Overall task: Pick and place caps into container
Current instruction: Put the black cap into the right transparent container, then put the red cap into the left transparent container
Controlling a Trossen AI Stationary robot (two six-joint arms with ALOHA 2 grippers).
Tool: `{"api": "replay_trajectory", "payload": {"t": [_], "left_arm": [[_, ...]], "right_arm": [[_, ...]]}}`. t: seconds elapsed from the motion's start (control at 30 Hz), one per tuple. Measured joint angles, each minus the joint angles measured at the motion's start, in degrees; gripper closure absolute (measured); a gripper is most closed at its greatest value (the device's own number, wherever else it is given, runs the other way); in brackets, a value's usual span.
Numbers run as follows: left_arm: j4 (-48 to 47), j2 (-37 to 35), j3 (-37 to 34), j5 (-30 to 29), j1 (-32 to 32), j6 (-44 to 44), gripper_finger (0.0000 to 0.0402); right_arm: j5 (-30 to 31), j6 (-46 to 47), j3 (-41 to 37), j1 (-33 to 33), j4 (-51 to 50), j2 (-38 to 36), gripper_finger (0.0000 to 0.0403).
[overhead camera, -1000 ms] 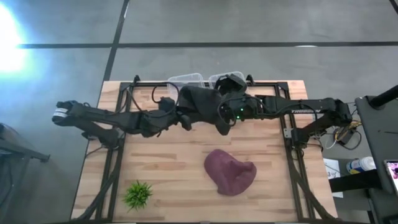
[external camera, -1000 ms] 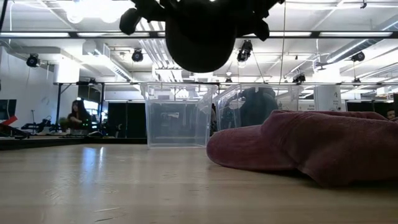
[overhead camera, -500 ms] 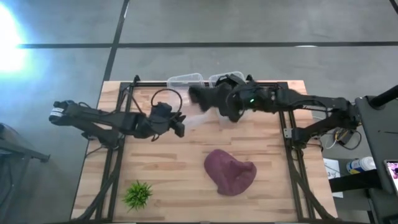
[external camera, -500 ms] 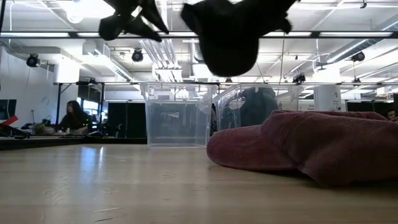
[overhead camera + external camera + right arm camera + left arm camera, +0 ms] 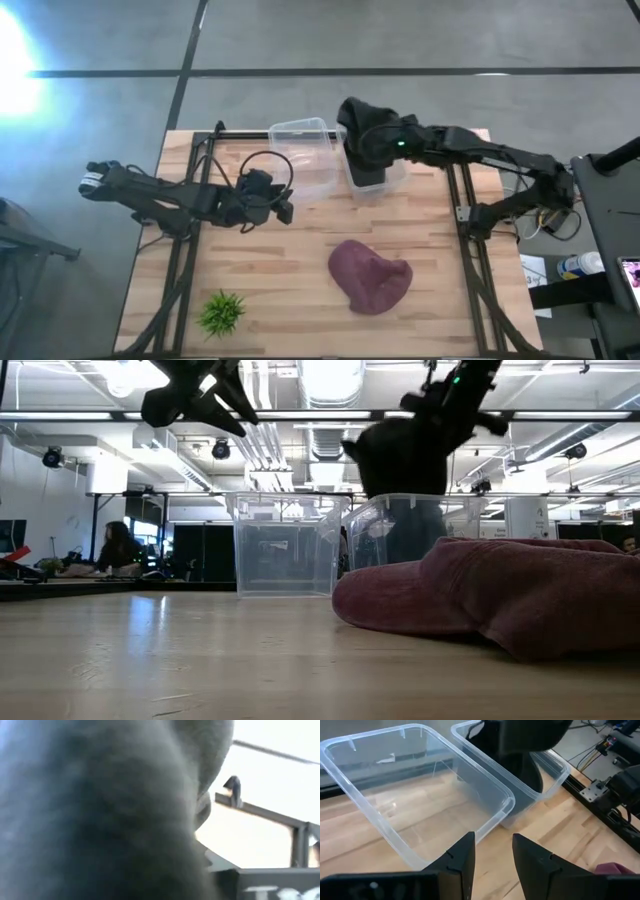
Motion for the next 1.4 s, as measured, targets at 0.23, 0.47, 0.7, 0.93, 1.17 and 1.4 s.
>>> {"api": "replay_trajectory", "payload": {"t": [0.23, 0.47, 0.7, 0.93, 1.17, 1.4], "left_arm": [[-5.64, 0.02, 0.00, 1.56, -0.40, -4.34, 0.0278], [-13.52, 0.04, -0.02, 2.43, -3.00, -10.36, 0.0278], [-14.16, 0.04, -0.02, 2.57, -4.02, -10.13, 0.0278], [-14.05, 0.04, -0.02, 6.44, -4.02, -8.30, 0.0278], [-10.86, 0.05, -1.65, 12.84, -3.98, -7.34, 0.0278], [13.85, 0.07, -12.84, 25.19, -3.98, -6.39, 0.0278]], "right_arm": [[-8.74, 4.12, 0.03, -0.14, -0.43, 9.51, 0.0390], [-14.96, 4.77, 0.04, 1.04, -3.90, 15.25, 0.0350], [-16.06, 2.40, 0.04, 2.87, -4.69, 12.41, 0.0277], [-14.97, -2.22, 0.04, 4.65, -4.25, 1.44, 0.0216], [-19.83, -11.60, 0.04, 9.31, -5.31, -8.85, 0.0193], [-32.82, 0.94, -6.08, 19.53, -8.70, -9.37, 0.0200]]}}
